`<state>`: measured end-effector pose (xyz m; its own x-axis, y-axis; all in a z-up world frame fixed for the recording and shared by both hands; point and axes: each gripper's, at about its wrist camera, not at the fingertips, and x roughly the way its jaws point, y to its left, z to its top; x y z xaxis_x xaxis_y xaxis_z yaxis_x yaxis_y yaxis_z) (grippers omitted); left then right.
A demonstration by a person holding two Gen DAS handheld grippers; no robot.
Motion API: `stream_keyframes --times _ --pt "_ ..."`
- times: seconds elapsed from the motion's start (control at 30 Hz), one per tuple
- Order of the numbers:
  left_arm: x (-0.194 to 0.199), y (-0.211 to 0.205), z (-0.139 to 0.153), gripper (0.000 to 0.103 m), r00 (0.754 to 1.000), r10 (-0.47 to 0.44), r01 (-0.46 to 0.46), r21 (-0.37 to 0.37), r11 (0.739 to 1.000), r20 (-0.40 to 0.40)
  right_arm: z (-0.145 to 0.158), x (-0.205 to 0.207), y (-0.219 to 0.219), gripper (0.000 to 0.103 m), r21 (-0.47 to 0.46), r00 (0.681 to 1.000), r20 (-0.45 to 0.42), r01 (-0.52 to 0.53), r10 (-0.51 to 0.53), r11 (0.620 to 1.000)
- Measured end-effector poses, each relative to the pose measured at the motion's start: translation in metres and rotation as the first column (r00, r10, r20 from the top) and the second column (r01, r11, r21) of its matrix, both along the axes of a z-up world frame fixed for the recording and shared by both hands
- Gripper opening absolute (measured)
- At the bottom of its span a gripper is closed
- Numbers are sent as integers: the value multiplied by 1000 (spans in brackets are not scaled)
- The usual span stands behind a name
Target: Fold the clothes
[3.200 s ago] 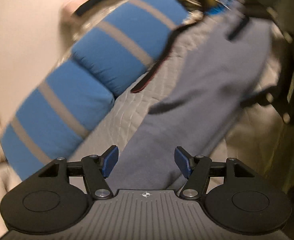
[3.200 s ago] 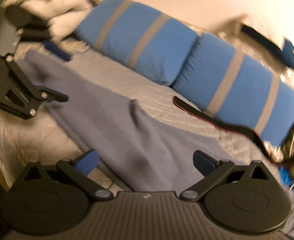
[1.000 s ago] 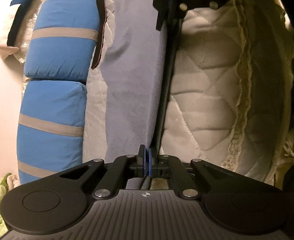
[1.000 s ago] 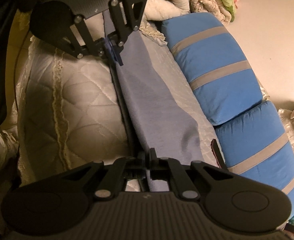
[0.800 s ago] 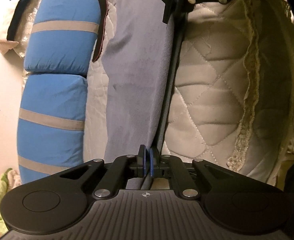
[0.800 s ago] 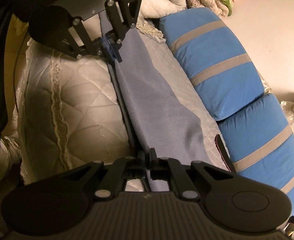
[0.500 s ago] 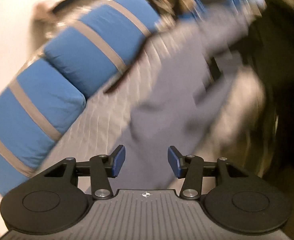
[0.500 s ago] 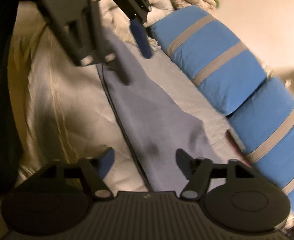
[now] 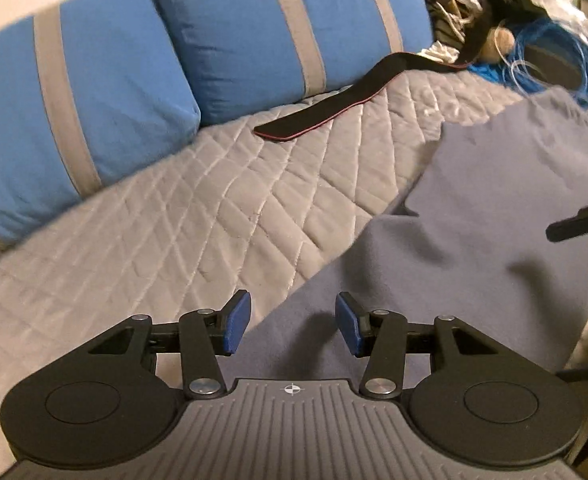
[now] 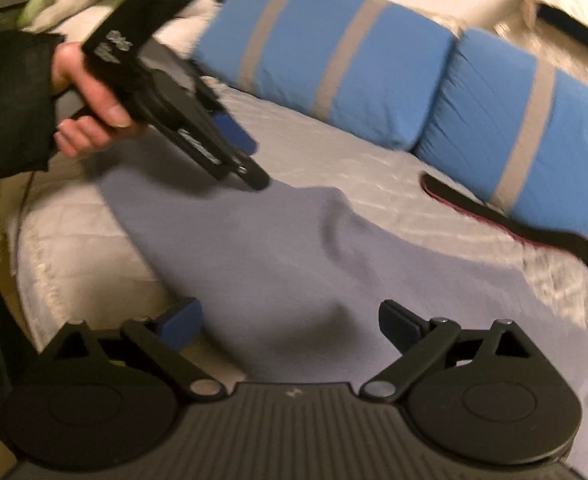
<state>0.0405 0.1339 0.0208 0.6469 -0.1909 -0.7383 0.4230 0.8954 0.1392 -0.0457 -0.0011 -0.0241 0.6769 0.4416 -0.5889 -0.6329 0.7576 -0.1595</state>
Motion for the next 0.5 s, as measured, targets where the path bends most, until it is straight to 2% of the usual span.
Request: stream_keyframes --times 0.03,0.1,0.17,0.4,0.5 --pt "7 4 -2 43 1000 5 -6 -24 1000 -29 -1 5 -2 99 5 1000 -11 21 -21 1000" --pt "13 10 -7 10 996 -1 -4 -63 998 -86 -3 13 -6 100 22 998 -35 48 -47 999" --pt "12 13 -8 0 996 5 -10 -57 998 -88 -4 21 -10 100 35 996 -61 74 -72 997" --pt "-5 42 2 0 996 84 -85 -23 996 -36 -8 33 -19 101 42 984 -111 144 -138 989" --pt "-6 51 4 3 993 120 -120 -41 992 -3 -7 31 -17 101 34 986 -103 138 -134 990"
